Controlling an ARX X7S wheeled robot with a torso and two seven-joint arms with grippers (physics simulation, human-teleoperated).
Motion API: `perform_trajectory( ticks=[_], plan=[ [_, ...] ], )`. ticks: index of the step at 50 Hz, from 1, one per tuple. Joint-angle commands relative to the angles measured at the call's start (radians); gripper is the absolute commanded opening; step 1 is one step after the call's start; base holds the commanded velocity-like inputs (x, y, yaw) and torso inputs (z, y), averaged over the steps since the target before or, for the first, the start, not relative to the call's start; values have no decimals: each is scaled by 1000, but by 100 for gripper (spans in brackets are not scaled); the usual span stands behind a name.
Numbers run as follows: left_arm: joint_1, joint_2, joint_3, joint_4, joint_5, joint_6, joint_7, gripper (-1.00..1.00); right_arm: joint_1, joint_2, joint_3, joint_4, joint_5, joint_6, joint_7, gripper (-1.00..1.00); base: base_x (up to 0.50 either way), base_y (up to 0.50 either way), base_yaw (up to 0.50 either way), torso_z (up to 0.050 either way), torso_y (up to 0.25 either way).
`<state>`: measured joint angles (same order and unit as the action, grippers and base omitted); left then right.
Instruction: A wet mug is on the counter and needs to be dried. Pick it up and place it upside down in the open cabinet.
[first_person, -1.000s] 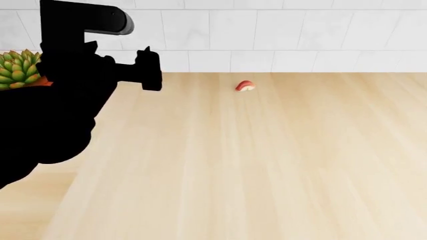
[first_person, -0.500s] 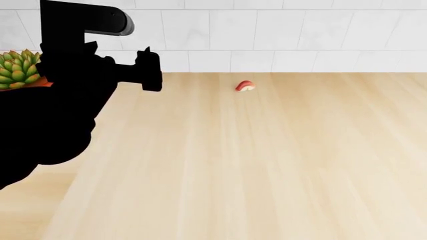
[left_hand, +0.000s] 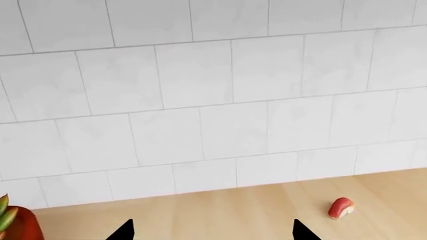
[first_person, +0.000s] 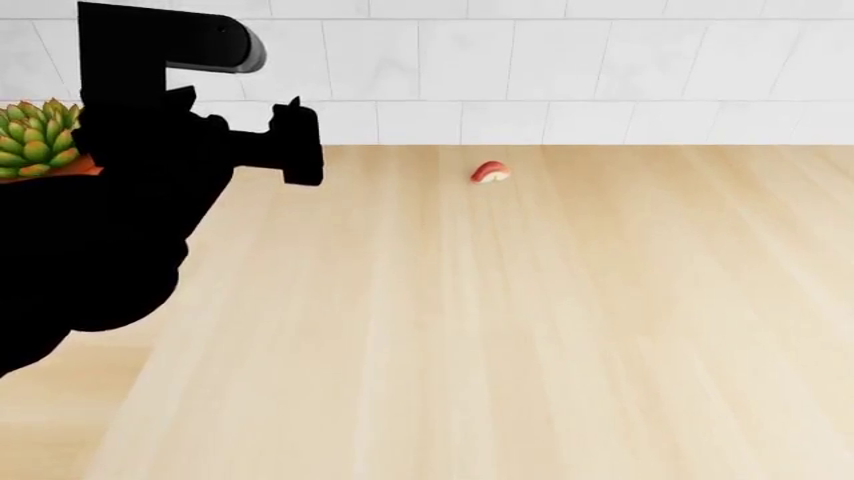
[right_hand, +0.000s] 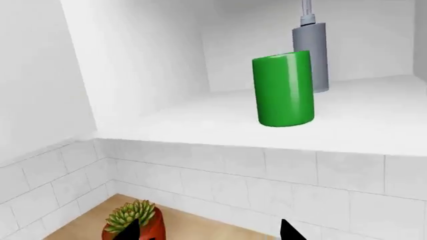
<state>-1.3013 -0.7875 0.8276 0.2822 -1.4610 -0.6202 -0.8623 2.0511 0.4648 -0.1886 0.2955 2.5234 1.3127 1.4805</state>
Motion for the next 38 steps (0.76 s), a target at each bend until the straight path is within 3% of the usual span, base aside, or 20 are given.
perform_trajectory(
  ticks=[1, 13, 27, 38],
  plan=[
    [2, -8, -5, 16, -16, -4, 0, 100, -182, 109, 23, -259, 191, -144, 28, 100, 0, 0, 0, 0, 0],
    [-3, -11, -7, 27, -34, -13, -3, 100, -349, 207, 106, -432, 268, -210, -23, 100, 0, 0, 0, 0, 0],
    [-1, 2, 2, 11, -20, -16, 4, 100, -511, 223, 218, -227, 186, -82, -166, 100, 0, 0, 0, 0, 0],
    [-2, 11, 8, -1, -14, -19, 7, 100, -545, 235, 268, -23, 87, 67, -272, 100, 0, 0, 0, 0, 0]
  ],
)
